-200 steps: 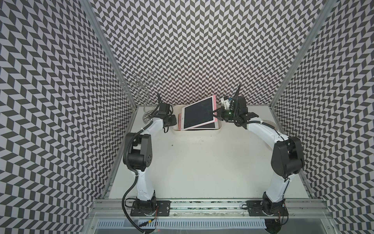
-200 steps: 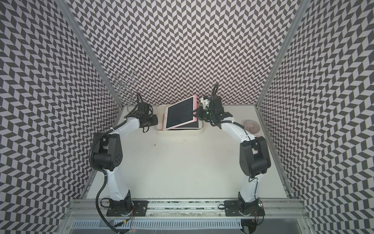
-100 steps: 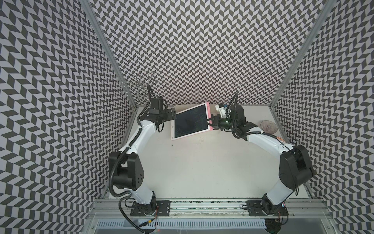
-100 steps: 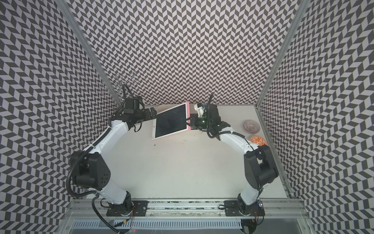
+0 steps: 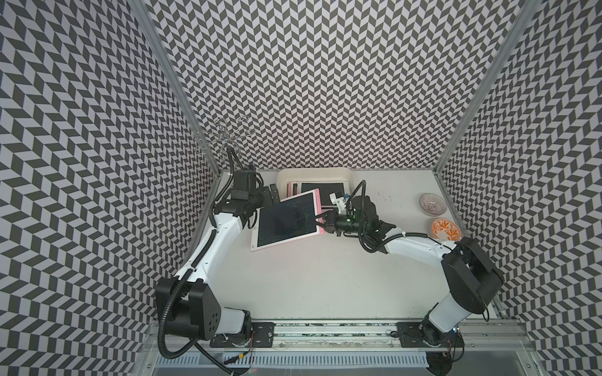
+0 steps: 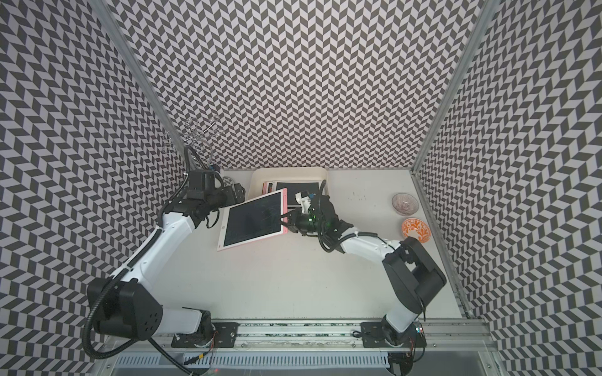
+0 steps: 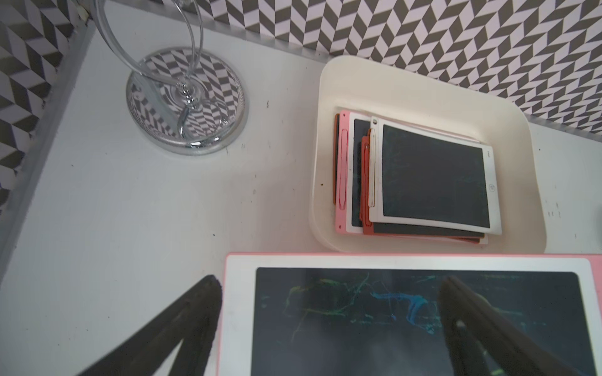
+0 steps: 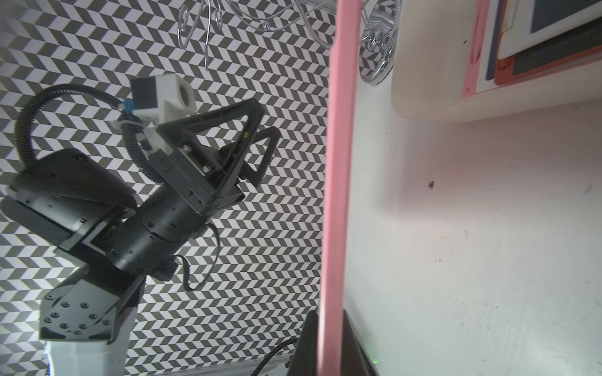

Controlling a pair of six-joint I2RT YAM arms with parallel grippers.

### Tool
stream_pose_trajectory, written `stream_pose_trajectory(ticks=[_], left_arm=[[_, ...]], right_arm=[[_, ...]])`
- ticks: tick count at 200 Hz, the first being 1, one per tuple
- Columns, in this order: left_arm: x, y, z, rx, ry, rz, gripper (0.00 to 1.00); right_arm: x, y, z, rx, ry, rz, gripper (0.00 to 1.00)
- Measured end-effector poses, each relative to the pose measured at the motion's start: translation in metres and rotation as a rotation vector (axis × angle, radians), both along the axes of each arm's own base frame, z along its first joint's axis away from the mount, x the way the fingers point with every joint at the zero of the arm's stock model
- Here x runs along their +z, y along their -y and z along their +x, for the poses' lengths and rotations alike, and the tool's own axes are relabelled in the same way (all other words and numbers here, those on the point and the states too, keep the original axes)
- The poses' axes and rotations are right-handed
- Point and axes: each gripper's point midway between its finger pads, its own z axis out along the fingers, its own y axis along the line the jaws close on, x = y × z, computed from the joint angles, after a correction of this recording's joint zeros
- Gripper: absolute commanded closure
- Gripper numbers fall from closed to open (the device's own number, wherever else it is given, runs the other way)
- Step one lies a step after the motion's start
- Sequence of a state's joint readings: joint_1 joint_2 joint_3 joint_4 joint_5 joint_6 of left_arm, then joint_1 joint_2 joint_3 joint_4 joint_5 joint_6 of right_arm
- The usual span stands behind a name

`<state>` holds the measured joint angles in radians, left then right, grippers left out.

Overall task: Take out the writing tablet from the storage box
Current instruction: Place the writing tablet at the center of the board.

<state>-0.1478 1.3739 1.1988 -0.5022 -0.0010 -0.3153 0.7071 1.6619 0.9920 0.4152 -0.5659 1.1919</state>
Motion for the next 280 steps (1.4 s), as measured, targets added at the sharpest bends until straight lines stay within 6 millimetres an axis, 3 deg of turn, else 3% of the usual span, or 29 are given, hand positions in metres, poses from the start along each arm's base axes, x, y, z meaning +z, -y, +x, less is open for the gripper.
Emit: stream_pose_trajectory(ticks=[41,109,163,205,237,280], left_arm=[[-0.020,-0.002,-0.012,-0.005,-0.043,-0.002,0.01],[-0.008,-0.010,-0.013,0.018,0.009,-0.061,0.01],[-0.019,-0.015,-0.021,0.036,-0.002,-0.081,0.01],[-0.025,-0.023,-0.025,0.056,-0.006,-0.085,0.01],[-0.025,-0.024,-0.025,0.058,-0.004,-0.085,0.01],[-0.038,-0.026,-0.028,0.063,-0.026,-0.085,0.01]], right_arm=[[-0.015,-0.033,-0.008,-0.005,-0.038,0.033,1.00],[-0.066,-0.078,-0.007,-0.034,-0.124,0.024,1.00],[-0.090,-0.102,0.007,-0.056,-0.161,0.051,1.00],[-0.093,-0.119,0.010,-0.054,-0.159,0.069,0.99],[-0.099,-0.132,0.011,-0.045,-0.158,0.078,0.89],[-0.100,-0.144,0.014,-0.039,-0.155,0.090,0.83]])
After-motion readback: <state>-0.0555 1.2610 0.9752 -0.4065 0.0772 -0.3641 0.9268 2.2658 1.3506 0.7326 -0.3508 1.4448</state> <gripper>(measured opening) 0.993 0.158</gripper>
